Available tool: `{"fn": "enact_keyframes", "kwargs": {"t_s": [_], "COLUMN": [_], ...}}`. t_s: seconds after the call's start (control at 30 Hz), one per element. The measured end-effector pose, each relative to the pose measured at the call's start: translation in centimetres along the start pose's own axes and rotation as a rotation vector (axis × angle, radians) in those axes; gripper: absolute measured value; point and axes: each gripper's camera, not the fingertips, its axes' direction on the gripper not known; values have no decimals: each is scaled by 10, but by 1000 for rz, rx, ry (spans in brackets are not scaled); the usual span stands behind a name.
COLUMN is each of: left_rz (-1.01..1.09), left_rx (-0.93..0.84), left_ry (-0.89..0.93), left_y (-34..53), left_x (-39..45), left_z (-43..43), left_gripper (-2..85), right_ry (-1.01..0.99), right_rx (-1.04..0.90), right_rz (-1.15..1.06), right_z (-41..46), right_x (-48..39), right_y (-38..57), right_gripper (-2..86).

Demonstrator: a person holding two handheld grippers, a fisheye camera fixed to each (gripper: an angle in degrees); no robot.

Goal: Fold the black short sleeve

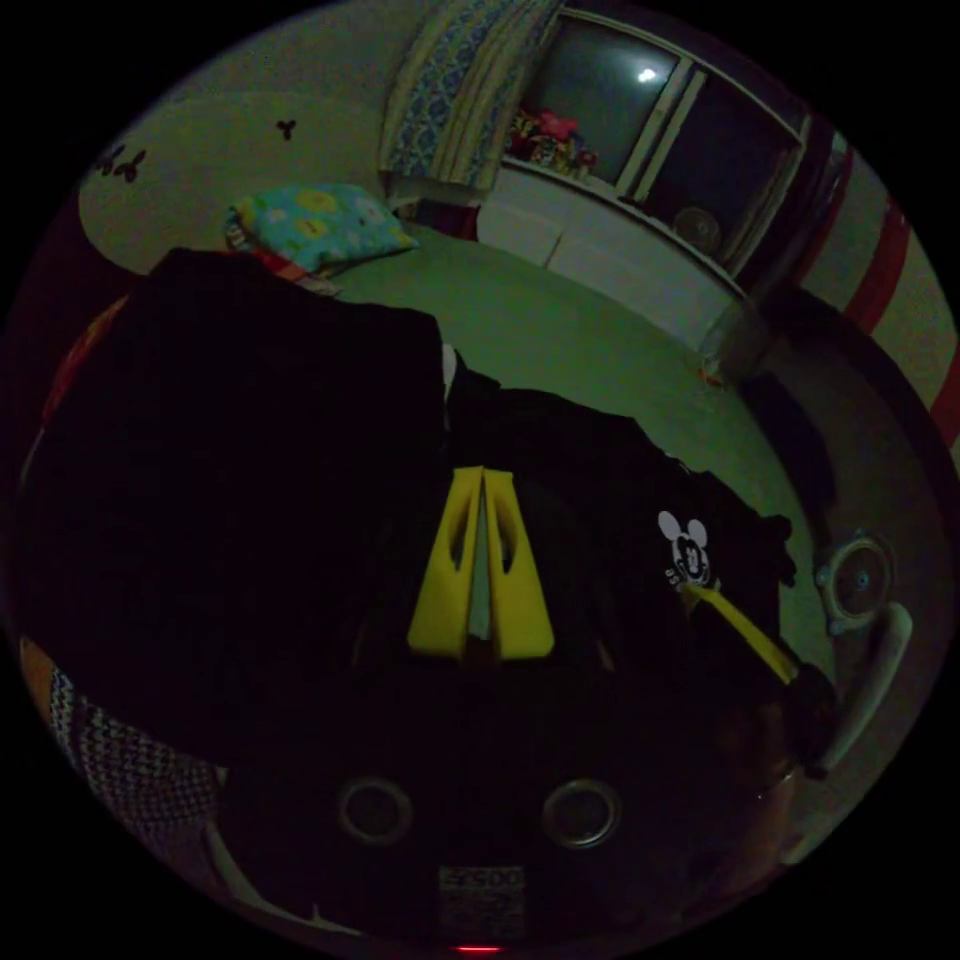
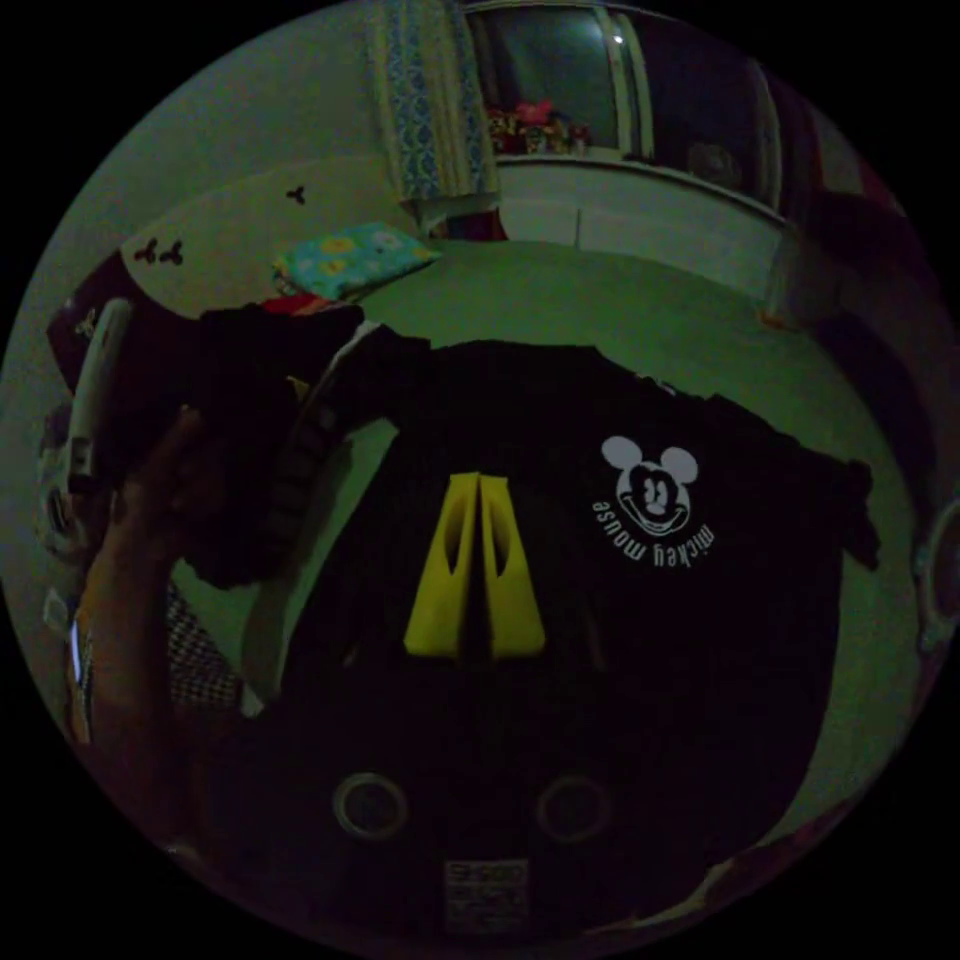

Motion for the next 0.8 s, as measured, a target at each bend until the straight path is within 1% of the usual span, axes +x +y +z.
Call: {"fn": "enact_keyframes", "kwargs": {"t_s": [0.07,0.17,0.23,0.33,0.4,0.47,0.5,0.67,0.8], "left_rz": [43,70,57,24,16,21,34,79,11], "left_rx": [-25,25,38,21,10,3,-1,10,14], "left_ry": [-34,-63,-41,25,41,35,34,4,108], "left_y": [-1,0,2,0,-2,-3,-4,-8,-11], "left_x": [-3,-10,-19,-30,-35,-39,-39,-39,-50], "left_z": [3,-2,0,9,15,21,24,36,47], "left_gripper": [18,37,58,84,91,96,103,121,124], "right_ry": [28,62,29,30,-5,-49,-56,-135,-210], "right_rx": [-62,-68,-40,-19,-63,-210,-241,-371,-402], "right_rz": [-70,-145,-151,-214,-277,-366,-382,-321,-305], "right_z": [20,31,34,50,69,107,117,195,227], "right_x": [-21,-46,-57,-80,-96,-115,-119,-131,-133], "right_y": [-15,-45,-71,-128,-164,-207,-216,-276,-298], "right_gripper": [21,36,40,47,54,62,67,79,79]}}
